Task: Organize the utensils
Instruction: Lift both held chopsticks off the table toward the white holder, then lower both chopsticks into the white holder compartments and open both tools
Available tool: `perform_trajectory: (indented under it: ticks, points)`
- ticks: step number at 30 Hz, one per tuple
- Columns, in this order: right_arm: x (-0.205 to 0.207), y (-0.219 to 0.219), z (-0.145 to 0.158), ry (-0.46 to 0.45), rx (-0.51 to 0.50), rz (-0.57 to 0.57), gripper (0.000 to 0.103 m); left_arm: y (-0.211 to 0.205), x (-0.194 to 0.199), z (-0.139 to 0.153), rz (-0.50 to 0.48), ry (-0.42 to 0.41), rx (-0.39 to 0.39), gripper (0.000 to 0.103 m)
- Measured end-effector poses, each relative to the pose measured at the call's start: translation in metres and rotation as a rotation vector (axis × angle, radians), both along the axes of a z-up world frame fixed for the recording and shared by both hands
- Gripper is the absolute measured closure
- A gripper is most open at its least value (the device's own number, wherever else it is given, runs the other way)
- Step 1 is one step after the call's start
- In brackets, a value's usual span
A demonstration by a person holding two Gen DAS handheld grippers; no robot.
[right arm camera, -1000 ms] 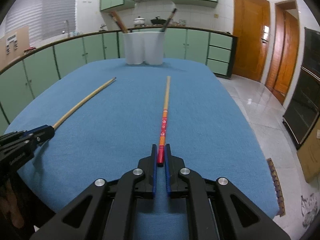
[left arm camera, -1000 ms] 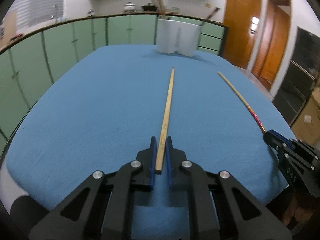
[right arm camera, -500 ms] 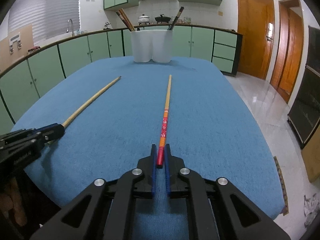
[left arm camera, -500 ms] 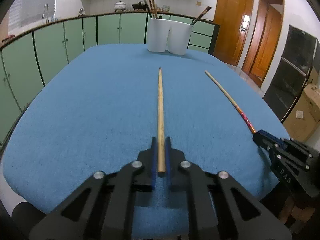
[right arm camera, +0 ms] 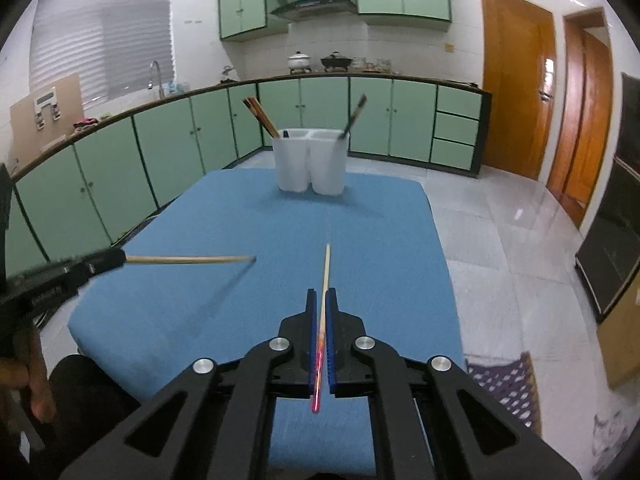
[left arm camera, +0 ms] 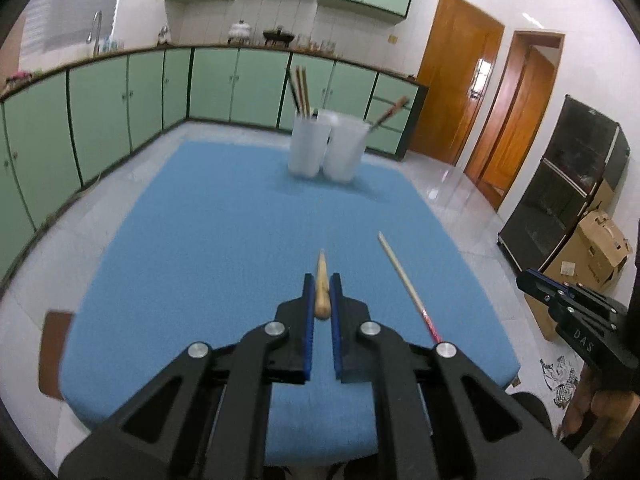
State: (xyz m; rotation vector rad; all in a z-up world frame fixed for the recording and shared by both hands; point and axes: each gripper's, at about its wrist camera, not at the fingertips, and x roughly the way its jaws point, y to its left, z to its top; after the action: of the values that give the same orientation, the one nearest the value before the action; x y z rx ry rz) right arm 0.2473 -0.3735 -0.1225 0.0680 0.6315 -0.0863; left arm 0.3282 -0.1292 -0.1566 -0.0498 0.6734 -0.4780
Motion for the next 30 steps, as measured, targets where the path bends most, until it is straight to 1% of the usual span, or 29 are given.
perform_trajectory:
  ticks: [2,3,4,5,6,8,9,12,13,14,15,17,18,19,21,23,25,30]
  points:
    - [0.008,-0.003,0.007,0.002,-0.009,0.020,0.099,0.000,0.004,0.015,0.002,-0.037,0.004,0.097]
    - [0.008,-0.004,0.005,0.000,-0.003,0.032,0.096,0.001,0.005,0.020,0.003,-0.048,0.003,0.097]
    - [0.005,-0.006,0.000,-0.024,0.006,0.023,0.095,0.002,0.007,0.026,0.004,-0.058,0.001,0.097]
    - [0.000,-0.005,-0.010,-0.040,0.012,0.019,0.091,0.002,0.008,0.030,0.003,-0.066,0.001,0.097]
    - [-0.003,-0.003,-0.019,-0.036,0.017,0.019,0.083,0.001,0.008,0.031,0.001,-0.070,0.004,0.097]
    - [-0.009,0.004,-0.051,-0.004,0.030,0.005,0.076,-0.001,0.011,0.030,-0.007,-0.062,0.008,0.097]
    - [-0.012,0.008,-0.072,0.024,0.036,0.002,0.076,-0.001,0.012,0.029,-0.008,-0.062,0.011,0.097]
    - [-0.014,0.014,-0.117,0.096,0.030,-0.030,0.076,-0.001,0.014,0.031,-0.014,-0.063,0.015,0.097]
    - [-0.013,0.013,-0.127,0.118,0.042,-0.043,0.076,0.000,0.015,0.032,-0.015,-0.062,0.017,0.097]
    - [-0.012,0.011,-0.133,0.115,0.052,-0.055,0.076,-0.001,0.016,0.033,-0.018,-0.061,0.017,0.097]
    - [-0.013,0.011,-0.132,0.101,0.048,-0.062,0.076,0.001,0.016,0.034,-0.021,-0.059,0.018,0.097]
    - [-0.011,0.015,-0.132,0.102,0.032,-0.063,0.077,0.001,0.019,0.035,-0.024,-0.059,0.024,0.097]
    - [-0.009,0.015,-0.132,0.104,0.036,-0.062,0.090,0.001,0.020,0.035,-0.027,-0.055,0.025,0.097]
    - [-0.008,0.015,-0.133,0.112,0.045,-0.049,0.097,0.001,0.022,0.036,-0.029,-0.053,0.027,0.097]
    - [-0.010,0.015,-0.131,0.122,0.045,-0.040,0.097,0.000,0.025,0.038,-0.037,-0.046,0.028,0.097]
    - [-0.008,0.013,-0.122,0.134,0.062,-0.034,0.097,0.001,0.028,0.040,-0.046,-0.040,0.034,0.097]
    - [-0.009,0.009,-0.102,0.134,0.081,-0.027,0.097,0.001,0.035,0.043,-0.058,-0.023,0.040,0.097]
    - [-0.001,-0.007,-0.037,0.134,0.076,0.003,0.097,-0.003,0.051,0.052,-0.093,0.016,0.068,0.097]
